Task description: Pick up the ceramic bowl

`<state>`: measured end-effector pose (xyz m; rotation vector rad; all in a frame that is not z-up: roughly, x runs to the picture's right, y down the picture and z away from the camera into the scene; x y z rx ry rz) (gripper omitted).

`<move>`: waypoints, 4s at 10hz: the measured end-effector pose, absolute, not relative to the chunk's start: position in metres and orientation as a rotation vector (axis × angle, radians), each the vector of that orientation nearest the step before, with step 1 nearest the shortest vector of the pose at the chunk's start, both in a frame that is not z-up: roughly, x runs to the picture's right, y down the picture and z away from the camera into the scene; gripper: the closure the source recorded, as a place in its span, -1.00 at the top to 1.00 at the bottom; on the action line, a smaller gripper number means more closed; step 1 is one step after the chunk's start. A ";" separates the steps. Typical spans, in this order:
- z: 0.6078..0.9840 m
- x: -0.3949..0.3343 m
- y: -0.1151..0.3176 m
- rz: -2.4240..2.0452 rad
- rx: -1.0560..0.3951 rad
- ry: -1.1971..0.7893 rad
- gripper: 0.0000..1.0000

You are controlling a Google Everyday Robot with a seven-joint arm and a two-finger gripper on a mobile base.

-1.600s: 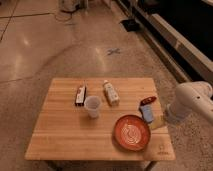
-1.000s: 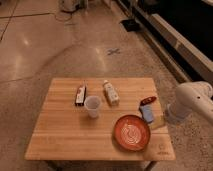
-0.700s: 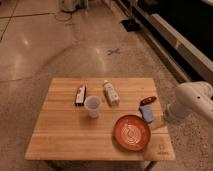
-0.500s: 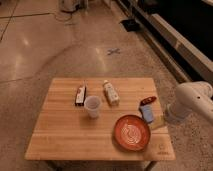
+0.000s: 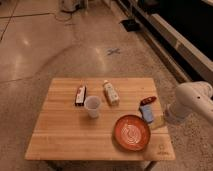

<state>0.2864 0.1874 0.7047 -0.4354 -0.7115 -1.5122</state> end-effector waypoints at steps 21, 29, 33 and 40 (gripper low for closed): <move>0.791 0.257 0.259 -1.555 -0.477 -0.692 -0.06; 0.765 0.246 0.240 -1.455 -0.414 -0.800 -1.00; 0.748 0.246 0.225 -1.443 -0.377 -0.874 -1.00; 0.699 0.240 0.188 -1.491 -0.244 -1.019 -1.00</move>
